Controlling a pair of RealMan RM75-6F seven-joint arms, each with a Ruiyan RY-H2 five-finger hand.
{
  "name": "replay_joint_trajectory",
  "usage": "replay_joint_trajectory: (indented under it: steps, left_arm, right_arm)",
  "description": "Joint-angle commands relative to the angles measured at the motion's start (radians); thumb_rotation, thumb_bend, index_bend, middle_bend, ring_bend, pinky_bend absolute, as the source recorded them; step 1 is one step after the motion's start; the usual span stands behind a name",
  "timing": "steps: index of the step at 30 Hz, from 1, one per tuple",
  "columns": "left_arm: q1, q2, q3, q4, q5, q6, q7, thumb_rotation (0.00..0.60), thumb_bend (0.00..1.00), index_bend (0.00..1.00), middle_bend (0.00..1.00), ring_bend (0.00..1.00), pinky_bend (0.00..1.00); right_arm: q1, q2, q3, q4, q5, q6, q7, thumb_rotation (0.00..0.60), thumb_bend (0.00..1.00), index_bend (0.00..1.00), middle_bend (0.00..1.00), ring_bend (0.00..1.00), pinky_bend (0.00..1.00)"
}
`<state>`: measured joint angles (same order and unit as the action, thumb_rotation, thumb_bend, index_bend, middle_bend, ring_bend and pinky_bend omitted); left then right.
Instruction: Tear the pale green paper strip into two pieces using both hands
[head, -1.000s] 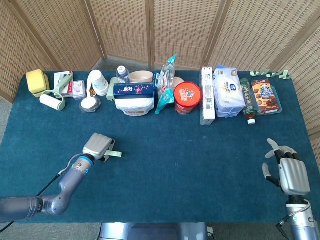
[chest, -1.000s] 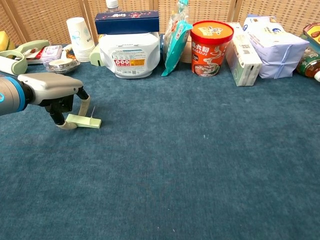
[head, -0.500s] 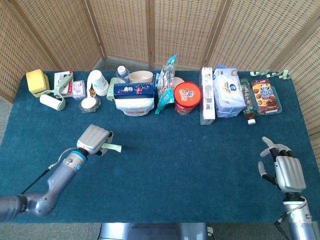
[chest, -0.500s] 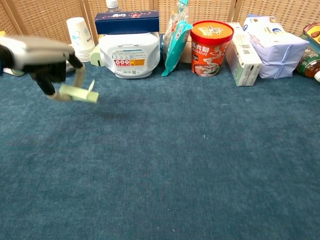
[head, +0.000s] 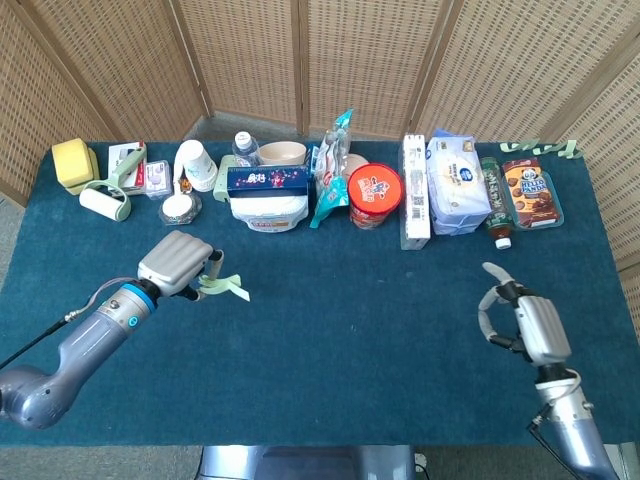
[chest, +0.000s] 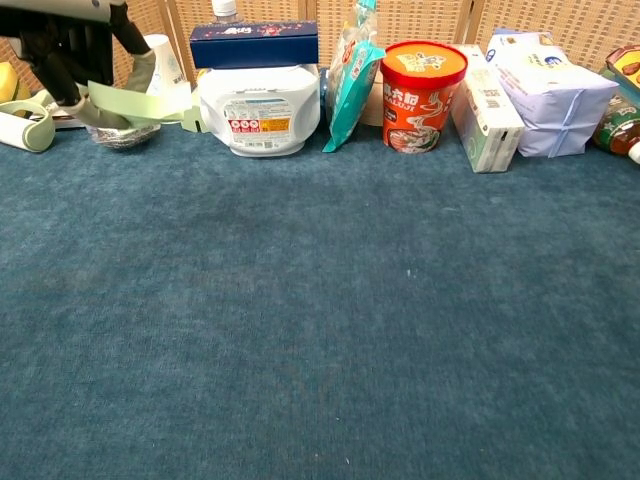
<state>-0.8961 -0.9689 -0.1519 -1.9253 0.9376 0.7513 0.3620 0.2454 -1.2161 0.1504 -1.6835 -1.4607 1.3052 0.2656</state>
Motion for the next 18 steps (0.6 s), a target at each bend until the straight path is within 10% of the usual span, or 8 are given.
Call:
replay_joint_trajectory:
  steps: [1, 18]
  left_arm:
    - [-0.004, 0.021, -0.005, -0.014, 0.018, -0.016, -0.019, 0.600, 0.38, 0.58, 1.00, 1.00, 1.00]
    - [-0.078, -0.023, 0.012, 0.073, -0.029, -0.082, -0.019, 0.600, 0.38, 0.58, 1.00, 1.00, 1.00]
  right_arm:
    - [0.042, -0.034, 0.013, 0.039, -0.021, -0.037, 0.063, 0.600, 0.48, 0.14, 0.68, 0.50, 0.53]
    - [0.107, -0.076, 0.025, 0.091, -0.038, -0.072, 0.236, 0.600, 0.48, 0.12, 0.90, 0.78, 0.74]
